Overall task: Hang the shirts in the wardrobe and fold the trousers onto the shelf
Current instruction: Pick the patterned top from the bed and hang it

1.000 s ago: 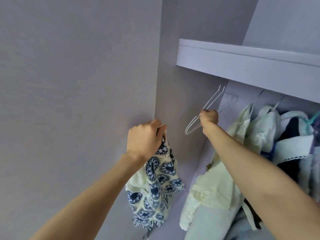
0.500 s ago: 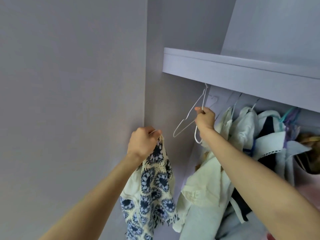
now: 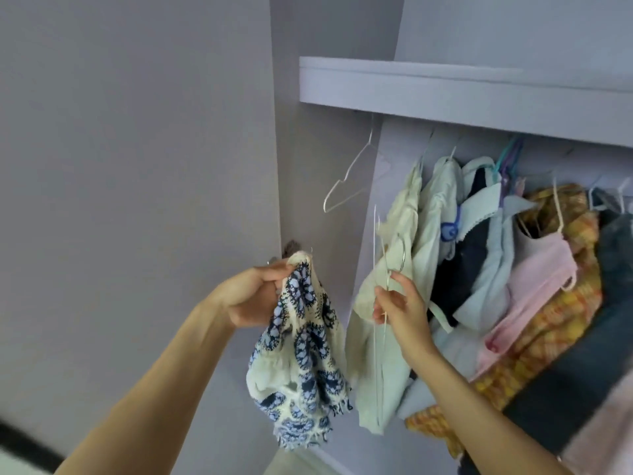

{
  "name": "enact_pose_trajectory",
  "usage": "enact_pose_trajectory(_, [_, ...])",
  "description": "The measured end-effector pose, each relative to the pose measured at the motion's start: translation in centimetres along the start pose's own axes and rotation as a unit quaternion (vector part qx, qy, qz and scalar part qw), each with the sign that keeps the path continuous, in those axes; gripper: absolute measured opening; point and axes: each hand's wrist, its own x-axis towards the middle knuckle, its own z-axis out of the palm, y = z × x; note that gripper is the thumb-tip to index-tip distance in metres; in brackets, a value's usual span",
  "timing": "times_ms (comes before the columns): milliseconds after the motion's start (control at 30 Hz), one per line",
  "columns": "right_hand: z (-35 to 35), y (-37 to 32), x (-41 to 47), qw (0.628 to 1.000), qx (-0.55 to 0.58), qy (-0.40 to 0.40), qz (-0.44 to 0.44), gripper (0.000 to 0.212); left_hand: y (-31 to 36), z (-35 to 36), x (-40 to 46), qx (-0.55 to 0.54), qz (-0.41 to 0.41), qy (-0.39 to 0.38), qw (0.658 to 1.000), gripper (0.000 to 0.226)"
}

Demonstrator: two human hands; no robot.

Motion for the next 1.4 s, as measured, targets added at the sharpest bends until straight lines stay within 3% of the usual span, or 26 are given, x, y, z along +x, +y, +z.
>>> enact_pose_trajectory(100, [-1.2, 1.2, -0.4, 0.99, -0.096, 0.088, 0.053, 0.02, -1.3, -0.2, -0.8, 0.017, 0.002, -0.006, 1.0, 0.048])
enact_pose_trajectory(167, [-2.4, 2.0, -1.8, 0.978, -0.155, 0.141, -0.001, 0.018, -2.1, -0.1, -1.3, 0.023, -0.001, -0.03, 0.999, 0.066])
enact_pose_trajectory(233, [-3.6, 2.8, -3.6, 0.969, -0.172, 0.171, -0.042, 0.023, -2.7, 0.4, -2.0, 0.046, 0.001, -0.043, 0.998, 0.063])
enact_pose_trajectory(367, [-5.5, 2.9, -4.2, 0.973, -0.044, 0.225, -0.012, 0.037, -2.9, 1.0, -3.0, 0.135, 0.015, 0.017, 0.991, 0.059])
enact_pose_trajectory(467, [-6.0, 2.1, -3.4, 0.972, 0.04, 0.232, 0.017, 0.037, -2.4, 1.8, -3.6, 0.179, 0.033, 0.133, 0.974, 0.041])
enact_pose_trajectory(600, [-6.2, 1.8, -2.7, 0.988, -0.062, 0.136, -0.03, 0.038, -1.7, 2.7, -4.5, 0.251, 0.048, 0.215, 0.943, 0.029])
enact_pose_trajectory(700, [-5.2, 1.0, -3.0, 0.969, -0.217, 0.058, -0.108, 0.034, -1.2, 3.8, -5.1, 0.376, 0.103, 0.277, 0.878, 0.024])
enact_pose_trajectory(867, [-1.6, -0.1, -4.2, 0.877, -0.376, 0.036, -0.296, 0.027, -1.6, 5.2, -5.3, 0.634, 0.199, 0.381, 0.643, 0.04])
enact_pose_trajectory(933, [-0.2, -0.3, -4.6, 0.868, -0.39, 0.024, -0.307, 0.026, -1.9, 5.5, -5.7, 0.697, 0.194, 0.392, 0.568, 0.043])
enact_pose_trajectory(1000, [0.6, -0.6, -4.6, 0.882, -0.362, 0.043, -0.3, 0.026, -2.2, 5.7, -6.4, 0.745, 0.169, 0.404, 0.503, 0.036])
enact_pose_trajectory(1067, [1.1, -1.0, -4.4, 0.911, -0.314, 0.042, -0.263, 0.025, -2.3, 6.1, -6.8, 0.75, 0.156, 0.412, 0.493, 0.025])
enact_pose_trajectory(1200, [2.8, -2.2, -4.4, 0.968, -0.179, -0.044, -0.172, 0.035, -3.0, 7.2, -6.7, 0.72, 0.119, 0.351, 0.587, 0.022])
enact_pose_trajectory(1233, [2.8, -2.5, -4.4, 0.971, -0.164, -0.048, -0.167, 0.032, -3.5, 7.4, -6.5, 0.737, 0.099, 0.332, 0.58, 0.025])
enact_pose_trajectory(1300, [2.7, -3.0, -4.4, 0.971, -0.154, -0.054, -0.175, 0.027, -4.6, 7.2, -6.5, 0.791, 0.074, 0.319, 0.517, 0.035])
enact_pose_trajectory(1367, [2.2, -3.2, -4.4, 0.971, -0.151, -0.048, -0.181, 0.027, -5.1, 6.8, -6.6, 0.828, 0.102, 0.326, 0.444, 0.036])
enact_pose_trajectory(1400, [2.1, -3.4, -4.5, 0.971, -0.147, -0.044, -0.183, 0.026, -5.3, 6.7, -6.6, 0.834, 0.126, 0.328, 0.427, 0.035])
